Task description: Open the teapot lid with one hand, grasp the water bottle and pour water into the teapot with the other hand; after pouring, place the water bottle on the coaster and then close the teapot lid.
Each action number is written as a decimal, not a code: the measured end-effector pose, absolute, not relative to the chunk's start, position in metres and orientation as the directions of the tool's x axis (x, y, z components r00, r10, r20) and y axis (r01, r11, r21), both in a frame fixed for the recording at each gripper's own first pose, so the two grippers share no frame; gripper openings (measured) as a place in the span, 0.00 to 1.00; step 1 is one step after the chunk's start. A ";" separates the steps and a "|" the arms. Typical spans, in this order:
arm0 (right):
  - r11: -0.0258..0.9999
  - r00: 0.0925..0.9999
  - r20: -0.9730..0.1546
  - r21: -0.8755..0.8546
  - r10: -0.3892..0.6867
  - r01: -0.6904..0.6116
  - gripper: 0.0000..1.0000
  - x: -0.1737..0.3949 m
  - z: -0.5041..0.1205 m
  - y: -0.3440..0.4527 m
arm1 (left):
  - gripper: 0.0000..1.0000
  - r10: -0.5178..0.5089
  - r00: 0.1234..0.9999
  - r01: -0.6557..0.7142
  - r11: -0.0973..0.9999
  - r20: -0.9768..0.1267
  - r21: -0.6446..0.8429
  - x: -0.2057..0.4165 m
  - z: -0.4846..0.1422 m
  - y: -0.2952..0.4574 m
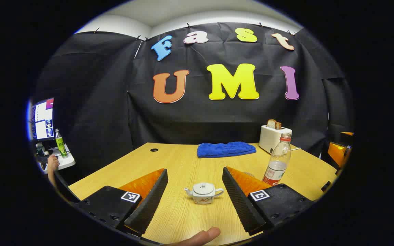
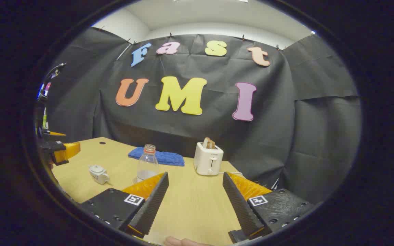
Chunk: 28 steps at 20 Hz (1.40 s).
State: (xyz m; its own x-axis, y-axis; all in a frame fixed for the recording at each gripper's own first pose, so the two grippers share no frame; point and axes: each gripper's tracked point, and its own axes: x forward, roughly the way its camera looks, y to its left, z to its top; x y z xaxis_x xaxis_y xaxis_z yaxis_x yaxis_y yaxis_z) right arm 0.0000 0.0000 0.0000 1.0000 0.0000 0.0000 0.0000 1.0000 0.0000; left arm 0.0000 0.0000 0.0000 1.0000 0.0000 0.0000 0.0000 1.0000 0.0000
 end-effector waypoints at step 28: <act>1.000 0.999 -0.042 -0.001 0.021 -0.021 0.95 0.011 -0.013 0.004 | 1.00 -0.034 0.999 0.033 0.999 -0.013 -0.012 0.015 -0.012 -0.011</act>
State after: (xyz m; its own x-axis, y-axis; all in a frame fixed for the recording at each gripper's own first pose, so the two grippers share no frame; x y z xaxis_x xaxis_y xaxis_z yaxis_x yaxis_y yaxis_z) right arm 0.0110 0.0038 -0.0129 0.9989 0.0213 -0.0419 -0.0214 0.9998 -0.0008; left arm 0.0147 -0.0112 -0.0119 0.9993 -0.0336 -0.0134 0.0335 0.9994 -0.0119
